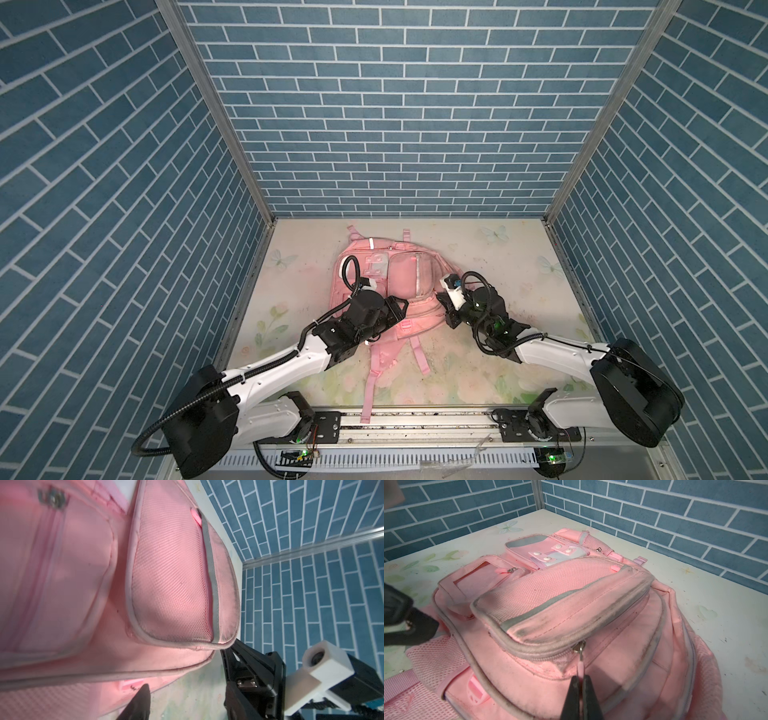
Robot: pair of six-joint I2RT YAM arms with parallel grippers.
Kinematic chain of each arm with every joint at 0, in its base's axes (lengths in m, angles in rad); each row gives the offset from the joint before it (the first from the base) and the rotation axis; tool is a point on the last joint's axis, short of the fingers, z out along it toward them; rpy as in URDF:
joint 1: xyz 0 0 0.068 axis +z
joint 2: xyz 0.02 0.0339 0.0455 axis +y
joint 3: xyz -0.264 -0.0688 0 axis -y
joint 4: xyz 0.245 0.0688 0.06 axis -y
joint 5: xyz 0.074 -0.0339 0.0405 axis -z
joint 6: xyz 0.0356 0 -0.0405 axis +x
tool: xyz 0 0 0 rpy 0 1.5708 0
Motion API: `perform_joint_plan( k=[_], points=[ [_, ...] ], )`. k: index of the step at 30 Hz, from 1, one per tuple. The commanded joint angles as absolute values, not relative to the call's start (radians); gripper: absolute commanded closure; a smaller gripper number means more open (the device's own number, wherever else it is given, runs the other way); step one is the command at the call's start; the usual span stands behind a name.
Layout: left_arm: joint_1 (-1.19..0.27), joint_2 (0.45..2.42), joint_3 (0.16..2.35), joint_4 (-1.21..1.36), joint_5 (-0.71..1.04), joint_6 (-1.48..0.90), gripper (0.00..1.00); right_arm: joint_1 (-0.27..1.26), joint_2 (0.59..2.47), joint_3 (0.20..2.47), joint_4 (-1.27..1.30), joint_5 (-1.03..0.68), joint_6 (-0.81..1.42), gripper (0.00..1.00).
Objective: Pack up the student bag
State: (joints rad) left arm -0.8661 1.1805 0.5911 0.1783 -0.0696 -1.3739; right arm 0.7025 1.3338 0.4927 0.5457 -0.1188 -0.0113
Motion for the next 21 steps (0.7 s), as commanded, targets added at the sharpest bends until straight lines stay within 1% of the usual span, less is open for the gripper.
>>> perform_joint_plan(
  k=[1, 8, 10, 11, 13, 15, 16, 17, 21],
  points=[
    [-0.919, 1.211, 0.577, 0.382, -0.251, -1.638, 0.40, 0.719, 1.332, 0.480, 0.553, -0.195, -0.072, 1.00],
    [-0.921, 1.364, 0.629, 0.443, -0.274, -1.683, 0.41, 0.723, 1.318, 0.464, 0.553, -0.191, -0.081, 1.00],
    [-0.913, 1.393, 0.623, 0.457, -0.257, -1.688, 0.44, 0.723, 1.314, 0.459, 0.553, -0.180, -0.077, 1.00],
    [-0.907, 1.403, 0.619, 0.451, -0.254, -1.697, 0.47, 0.723, 1.310, 0.455, 0.554, -0.175, -0.077, 1.00],
    [-0.883, 1.420, 0.610, 0.466, -0.247, -1.682, 0.60, 0.723, 1.306, 0.451, 0.556, -0.168, -0.072, 1.00],
    [-0.845, 1.436, 0.615, 0.472, -0.202, -1.635, 0.86, 0.723, 1.306, 0.449, 0.558, -0.127, -0.049, 1.00],
    [-0.830, 1.437, 0.616, 0.475, -0.185, -1.615, 0.95, 0.717, 1.307, 0.447, 0.561, -0.114, -0.046, 1.00],
    [-0.820, 1.432, 0.617, 0.470, -0.173, -1.599, 1.00, 0.709, 1.305, 0.445, 0.568, -0.107, -0.041, 1.00],
    [-0.778, 1.391, 0.606, 0.427, -0.068, -1.516, 1.00, 0.608, 1.323, 0.444, 0.614, -0.126, 0.017, 1.00]
  ],
)
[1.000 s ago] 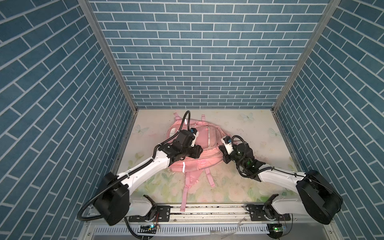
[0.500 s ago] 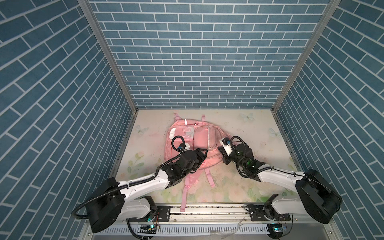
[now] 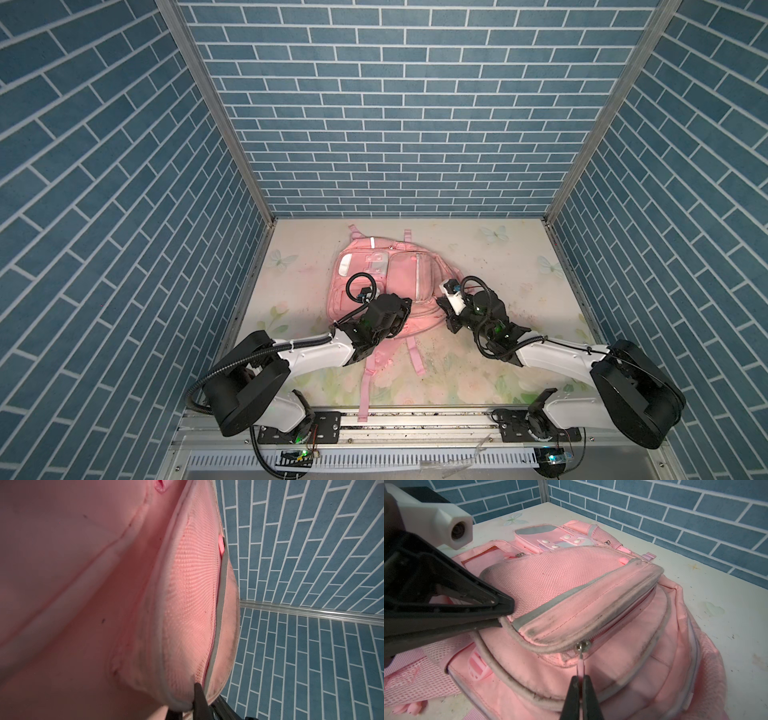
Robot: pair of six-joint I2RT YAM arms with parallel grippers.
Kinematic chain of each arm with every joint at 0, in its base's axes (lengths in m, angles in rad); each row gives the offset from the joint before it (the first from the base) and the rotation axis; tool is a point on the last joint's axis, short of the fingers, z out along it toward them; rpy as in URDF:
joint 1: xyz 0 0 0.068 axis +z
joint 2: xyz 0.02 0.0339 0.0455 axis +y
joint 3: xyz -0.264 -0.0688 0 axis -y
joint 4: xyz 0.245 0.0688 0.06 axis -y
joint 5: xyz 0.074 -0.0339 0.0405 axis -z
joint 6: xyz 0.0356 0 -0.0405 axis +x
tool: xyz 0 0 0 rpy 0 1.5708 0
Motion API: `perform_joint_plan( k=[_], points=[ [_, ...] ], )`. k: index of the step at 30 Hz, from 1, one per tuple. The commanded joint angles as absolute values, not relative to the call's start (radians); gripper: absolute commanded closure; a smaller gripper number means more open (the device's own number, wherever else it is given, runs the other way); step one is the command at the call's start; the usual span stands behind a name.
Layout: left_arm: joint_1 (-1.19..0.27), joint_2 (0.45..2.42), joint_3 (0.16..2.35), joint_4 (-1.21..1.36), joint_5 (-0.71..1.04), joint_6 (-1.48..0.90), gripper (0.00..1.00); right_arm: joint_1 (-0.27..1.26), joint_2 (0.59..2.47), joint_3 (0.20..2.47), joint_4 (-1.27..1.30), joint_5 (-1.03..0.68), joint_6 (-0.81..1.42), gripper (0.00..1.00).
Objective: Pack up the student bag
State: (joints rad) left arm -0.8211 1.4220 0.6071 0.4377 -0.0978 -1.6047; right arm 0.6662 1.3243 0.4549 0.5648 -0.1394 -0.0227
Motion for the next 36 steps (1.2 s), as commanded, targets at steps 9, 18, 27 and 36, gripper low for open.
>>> perform_joint_plan(
  k=[9, 18, 27, 36],
  points=[
    [-0.635, 1.381, 0.672, 0.213, 0.426, -1.128, 1.00, 0.438, 1.527, 0.657, 0.564, -0.195, -0.038, 1.00],
    [-0.418, 1.527, 1.056, -0.413, 0.633, -0.476, 1.00, 0.491, 1.488, 0.703, 0.401, -0.254, -0.123, 1.00],
    [-0.248, 1.682, 1.331, -0.601, 0.527, -0.308, 0.69, 0.739, 1.455, 0.704, 0.387, -0.178, -0.077, 1.00],
    [-0.336, 1.322, 0.912, -0.093, 0.413, -1.008, 0.44, 0.756, 1.519, 0.729, 0.407, -0.113, -0.032, 1.00]
  ],
)
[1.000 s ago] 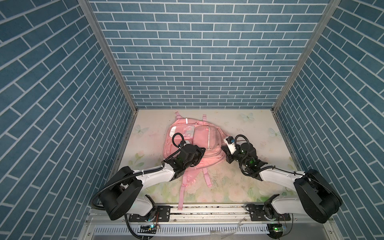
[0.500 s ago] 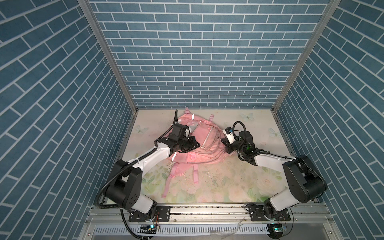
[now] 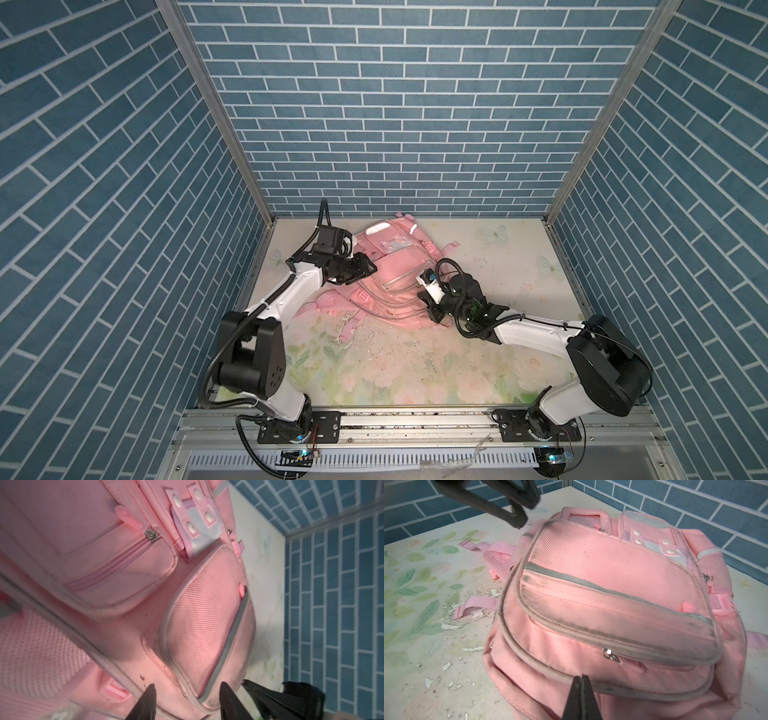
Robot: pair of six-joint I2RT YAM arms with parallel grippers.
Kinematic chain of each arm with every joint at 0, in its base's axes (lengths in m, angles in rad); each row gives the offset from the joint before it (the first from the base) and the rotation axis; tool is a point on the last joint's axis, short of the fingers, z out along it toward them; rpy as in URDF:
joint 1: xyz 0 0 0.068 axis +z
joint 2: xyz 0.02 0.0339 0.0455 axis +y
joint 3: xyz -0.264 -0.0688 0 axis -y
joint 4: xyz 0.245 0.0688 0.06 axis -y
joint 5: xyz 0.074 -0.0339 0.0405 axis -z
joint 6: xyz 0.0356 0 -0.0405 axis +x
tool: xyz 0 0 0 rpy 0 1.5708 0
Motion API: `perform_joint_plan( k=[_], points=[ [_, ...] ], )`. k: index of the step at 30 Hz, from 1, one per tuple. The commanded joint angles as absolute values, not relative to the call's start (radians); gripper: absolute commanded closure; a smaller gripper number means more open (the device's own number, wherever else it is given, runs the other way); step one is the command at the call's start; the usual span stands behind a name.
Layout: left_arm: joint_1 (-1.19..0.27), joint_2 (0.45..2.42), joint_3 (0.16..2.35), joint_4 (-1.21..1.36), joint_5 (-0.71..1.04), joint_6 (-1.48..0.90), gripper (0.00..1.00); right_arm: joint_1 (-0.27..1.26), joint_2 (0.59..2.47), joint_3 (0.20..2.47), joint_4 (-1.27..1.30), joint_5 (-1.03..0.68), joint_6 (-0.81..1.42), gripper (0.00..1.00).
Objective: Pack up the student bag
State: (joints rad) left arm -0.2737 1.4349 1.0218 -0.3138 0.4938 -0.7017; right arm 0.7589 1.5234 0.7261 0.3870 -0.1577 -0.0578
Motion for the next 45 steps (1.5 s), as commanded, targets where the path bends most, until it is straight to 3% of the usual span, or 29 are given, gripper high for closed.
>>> perform_joint_plan(
  k=[1, 3, 6, 9, 16, 24, 32, 35, 39, 42, 45],
  points=[
    [-0.390, 1.272, 0.854, -0.022, 0.355, -1.099, 0.41, 0.757, 1.498, 0.708, 0.422, -0.107, -0.034, 1.00],
    [-0.489, 1.212, 0.783, 0.068, 0.241, -1.236, 0.30, 0.756, 1.451, 0.660, 0.463, -0.108, -0.043, 1.00],
    [-0.617, 1.181, 0.703, 0.186, 0.088, -1.422, 0.30, 0.747, 1.382, 0.580, 0.533, -0.116, -0.076, 0.93],
    [-0.731, 1.207, 0.653, 0.298, -0.044, -1.567, 0.30, 0.702, 1.370, 0.557, 0.536, -0.157, -0.104, 0.75],
    [-0.834, 1.328, 0.660, 0.390, -0.244, -1.706, 0.30, 0.621, 1.435, 0.605, 0.529, -0.264, -0.174, 0.59],
    [-0.832, 1.450, 0.682, 0.463, -0.331, -1.776, 0.32, 0.606, 1.546, 0.687, 0.527, -0.307, -0.231, 0.57],
    [-0.809, 1.546, 0.695, 0.487, -0.310, -1.806, 0.36, 0.605, 1.584, 0.709, 0.523, -0.305, -0.252, 0.56],
    [-0.791, 1.555, 0.692, 0.488, -0.314, -1.787, 0.49, 0.605, 1.588, 0.691, 0.558, -0.320, -0.275, 0.57],
    [-0.760, 1.569, 0.678, 0.533, -0.276, -1.773, 0.82, 0.606, 1.596, 0.642, 0.668, -0.337, -0.317, 0.58],
    [-0.749, 1.569, 0.684, 0.529, -0.254, -1.754, 0.99, 0.605, 1.614, 0.618, 0.743, -0.355, -0.349, 0.59],
    [-0.743, 1.556, 0.693, 0.529, -0.234, -1.733, 1.00, 0.606, 1.634, 0.610, 0.796, -0.362, -0.350, 0.59]
  ],
)
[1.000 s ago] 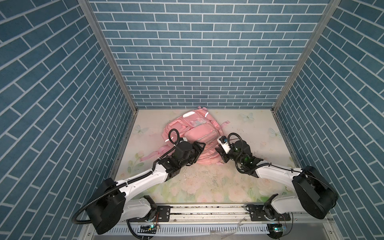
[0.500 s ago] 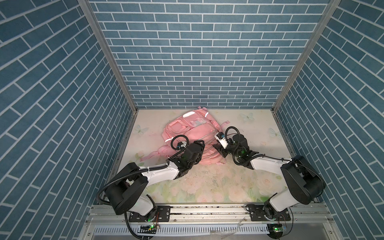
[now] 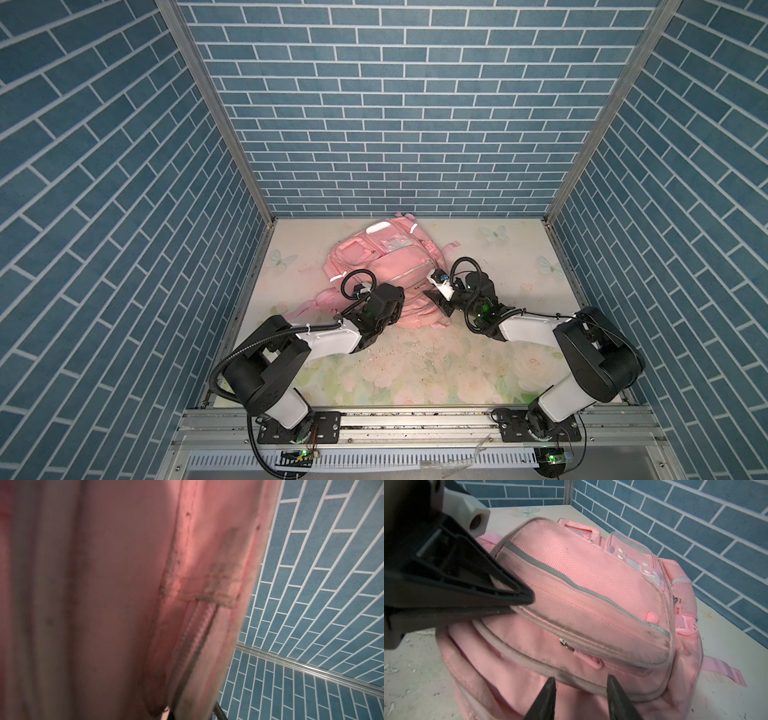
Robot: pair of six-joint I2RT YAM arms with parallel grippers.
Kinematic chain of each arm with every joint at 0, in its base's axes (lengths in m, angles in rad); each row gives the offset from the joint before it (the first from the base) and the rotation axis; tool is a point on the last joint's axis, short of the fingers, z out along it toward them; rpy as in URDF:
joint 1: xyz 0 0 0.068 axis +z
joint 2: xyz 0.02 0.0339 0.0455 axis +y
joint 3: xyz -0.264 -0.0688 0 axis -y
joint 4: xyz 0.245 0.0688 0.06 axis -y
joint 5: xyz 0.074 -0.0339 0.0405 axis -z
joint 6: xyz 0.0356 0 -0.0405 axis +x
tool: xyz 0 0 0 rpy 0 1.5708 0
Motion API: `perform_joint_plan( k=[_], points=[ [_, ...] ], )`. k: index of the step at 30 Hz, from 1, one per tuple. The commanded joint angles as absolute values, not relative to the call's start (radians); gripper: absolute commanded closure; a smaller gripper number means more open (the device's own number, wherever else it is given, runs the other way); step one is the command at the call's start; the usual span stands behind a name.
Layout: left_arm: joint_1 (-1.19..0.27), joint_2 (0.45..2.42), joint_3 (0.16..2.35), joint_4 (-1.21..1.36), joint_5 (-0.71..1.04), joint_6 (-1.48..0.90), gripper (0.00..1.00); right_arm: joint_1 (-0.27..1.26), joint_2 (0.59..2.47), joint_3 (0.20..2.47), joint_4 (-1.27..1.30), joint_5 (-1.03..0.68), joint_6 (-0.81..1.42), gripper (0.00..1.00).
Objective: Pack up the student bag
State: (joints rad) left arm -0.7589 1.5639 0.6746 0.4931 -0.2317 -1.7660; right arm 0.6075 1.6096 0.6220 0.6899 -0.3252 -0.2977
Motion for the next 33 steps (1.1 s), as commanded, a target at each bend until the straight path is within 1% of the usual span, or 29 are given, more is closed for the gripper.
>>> perform_joint_plan(
  k=[1, 4, 9, 12, 17, 20, 24, 30, 33],
  points=[
    [-0.743, 1.549, 0.696, 0.525, -0.229, -1.728, 1.00, 0.605, 1.634, 0.608, 0.809, -0.365, -0.349, 0.59],
    [-0.741, 1.517, 0.707, 0.503, -0.223, -1.713, 1.00, 0.605, 1.639, 0.595, 0.859, -0.380, -0.345, 0.59],
    [-0.737, 1.479, 0.741, 0.466, -0.170, -1.654, 1.00, 0.606, 1.635, 0.564, 0.960, -0.350, -0.334, 0.58],
    [-0.737, 1.444, 0.718, 0.476, -0.155, -1.666, 1.00, 0.606, 1.638, 0.595, 0.901, -0.349, -0.334, 0.58],
    [-0.731, 1.365, 0.684, 0.452, -0.150, -1.659, 1.00, 0.606, 1.631, 0.587, 0.902, -0.366, -0.266, 0.63],
    [-0.719, 1.323, 0.655, 0.450, -0.126, -1.656, 1.00, 0.605, 1.637, 0.594, 0.884, -0.412, -0.220, 0.67],
    [-0.706, 1.289, 0.624, 0.462, -0.098, -1.664, 1.00, 0.606, 1.667, 0.639, 0.811, -0.490, -0.171, 0.68],
    [-0.673, 1.304, 0.634, 0.491, 0.003, -1.627, 1.00, 0.606, 1.700, 0.691, 0.735, -0.655, -0.145, 0.67],
    [-0.661, 1.305, 0.624, 0.498, 0.039, -1.617, 1.00, 0.597, 1.681, 0.685, 0.764, -0.694, -0.120, 0.64]
  ],
)
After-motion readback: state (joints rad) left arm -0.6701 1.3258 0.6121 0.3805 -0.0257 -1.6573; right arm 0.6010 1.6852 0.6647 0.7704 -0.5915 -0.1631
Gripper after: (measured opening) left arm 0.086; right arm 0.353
